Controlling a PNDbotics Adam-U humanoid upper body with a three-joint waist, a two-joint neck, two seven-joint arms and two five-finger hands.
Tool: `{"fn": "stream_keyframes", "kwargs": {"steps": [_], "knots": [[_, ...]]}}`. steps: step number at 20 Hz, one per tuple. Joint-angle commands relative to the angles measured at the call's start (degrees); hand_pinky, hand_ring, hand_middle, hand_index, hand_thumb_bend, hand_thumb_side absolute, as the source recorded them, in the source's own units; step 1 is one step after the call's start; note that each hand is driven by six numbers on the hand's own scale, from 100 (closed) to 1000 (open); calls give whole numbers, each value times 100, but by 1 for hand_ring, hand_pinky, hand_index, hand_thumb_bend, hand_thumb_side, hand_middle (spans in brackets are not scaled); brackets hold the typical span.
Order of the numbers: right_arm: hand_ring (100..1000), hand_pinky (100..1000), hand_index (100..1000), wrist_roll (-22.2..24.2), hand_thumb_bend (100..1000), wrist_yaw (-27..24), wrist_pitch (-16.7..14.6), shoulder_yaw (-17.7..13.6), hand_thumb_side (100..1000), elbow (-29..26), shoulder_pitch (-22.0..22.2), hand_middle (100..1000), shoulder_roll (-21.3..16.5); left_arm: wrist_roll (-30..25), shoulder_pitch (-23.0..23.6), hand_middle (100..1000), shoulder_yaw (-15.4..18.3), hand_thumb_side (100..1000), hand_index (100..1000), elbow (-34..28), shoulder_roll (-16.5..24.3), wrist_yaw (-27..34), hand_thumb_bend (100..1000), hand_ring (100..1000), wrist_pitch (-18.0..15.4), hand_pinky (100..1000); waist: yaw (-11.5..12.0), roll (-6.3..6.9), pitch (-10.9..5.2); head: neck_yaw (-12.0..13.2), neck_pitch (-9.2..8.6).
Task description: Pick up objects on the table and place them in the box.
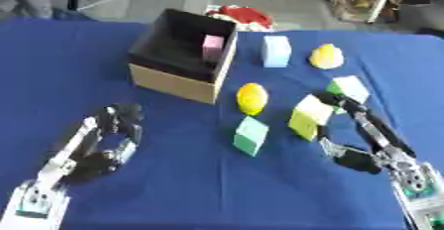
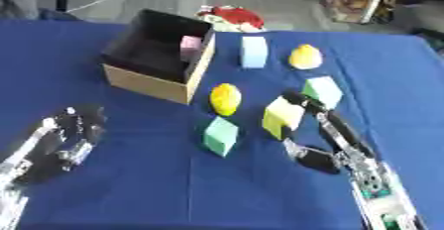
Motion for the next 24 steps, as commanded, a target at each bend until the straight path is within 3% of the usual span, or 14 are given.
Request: {"fn": "stream_keyframes", "kwargs": {"steps": [1, 13, 20, 24], "knots": [[933, 1000, 978, 82, 100, 110, -43, -15, 146, -139, -78, 905, -175, -8, -52, 662, 10, 411, 811, -133, 49, 15, 185, 630, -3, 726, 2, 40, -77, -7, 25], [957, 1000, 996, 205, 100, 535, -242, 124, 213, -43, -329, 925, -689, -18, -36, 662, -2, 411, 811, -126, 54, 16, 186, 630, 1, 726, 62, 11, -98, -30, 25], [963, 1000, 1000, 292, 120, 238, -259, 333, 220, 187, -1059, 929, -1375, -39, -18, 662, -26, 411, 811, -116, 82, 19, 186, 629, -3, 726, 110, -28, -146, -72, 25], [960, 1000, 999, 409, 119, -225, -181, 423, 232, 567, -1610, 928, -1802, -48, 2, 661, -34, 411, 811, -106, 99, 15, 186, 629, -4, 726, 137, -46, -176, -105, 25]]}}
